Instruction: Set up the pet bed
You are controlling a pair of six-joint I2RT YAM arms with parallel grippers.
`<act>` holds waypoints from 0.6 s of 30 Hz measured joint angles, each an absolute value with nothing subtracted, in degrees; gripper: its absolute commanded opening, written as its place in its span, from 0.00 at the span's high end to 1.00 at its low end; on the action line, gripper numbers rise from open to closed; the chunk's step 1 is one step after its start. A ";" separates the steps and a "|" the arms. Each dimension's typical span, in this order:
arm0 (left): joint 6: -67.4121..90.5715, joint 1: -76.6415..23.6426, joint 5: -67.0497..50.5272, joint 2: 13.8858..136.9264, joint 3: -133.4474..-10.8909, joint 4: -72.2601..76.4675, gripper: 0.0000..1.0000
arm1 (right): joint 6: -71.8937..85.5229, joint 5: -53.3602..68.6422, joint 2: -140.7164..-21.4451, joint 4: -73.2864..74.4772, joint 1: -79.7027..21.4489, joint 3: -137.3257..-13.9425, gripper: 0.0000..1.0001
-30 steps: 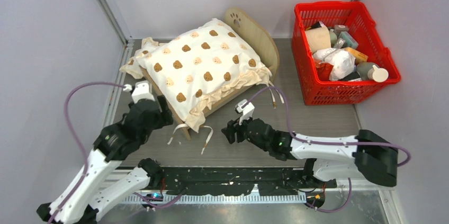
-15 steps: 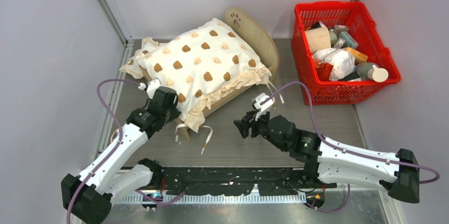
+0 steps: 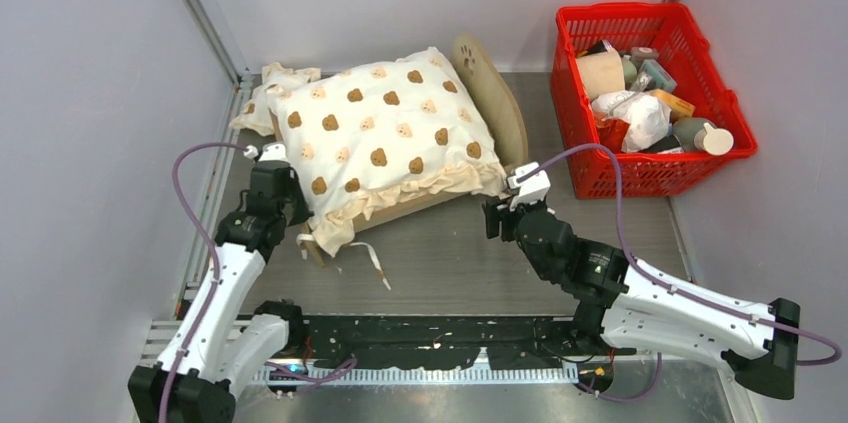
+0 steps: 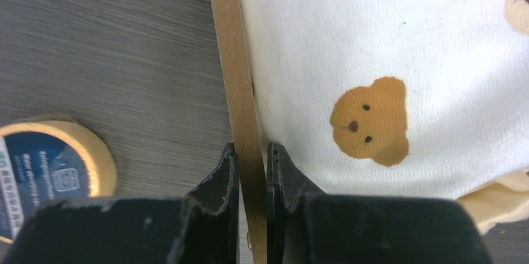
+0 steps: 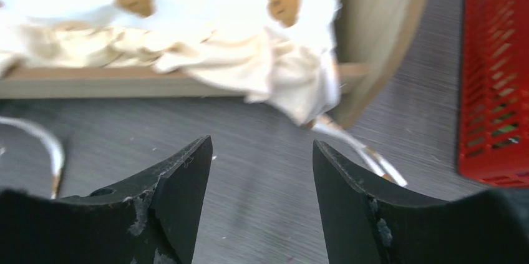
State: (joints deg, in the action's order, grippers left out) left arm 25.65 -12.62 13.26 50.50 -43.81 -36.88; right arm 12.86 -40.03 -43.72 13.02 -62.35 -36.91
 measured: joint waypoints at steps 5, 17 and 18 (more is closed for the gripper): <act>13.47 0.73 0.75 48.86 -43.57 -37.01 1.00 | 12.60 -42.57 -43.75 16.36 -58.74 -39.68 0.32; 0.71 6.22 -7.40 59.27 -54.02 -35.88 0.20 | 11.07 -34.61 -49.82 19.09 -54.15 -42.98 0.39; 1.63 6.09 -6.39 58.92 -56.34 -36.01 0.18 | 11.31 -33.85 -49.98 19.16 -54.15 -42.24 0.39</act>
State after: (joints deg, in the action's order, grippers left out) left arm 1.63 6.09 -6.39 58.92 -56.34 -36.01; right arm 11.31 -33.85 -49.98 19.16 -54.15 -42.24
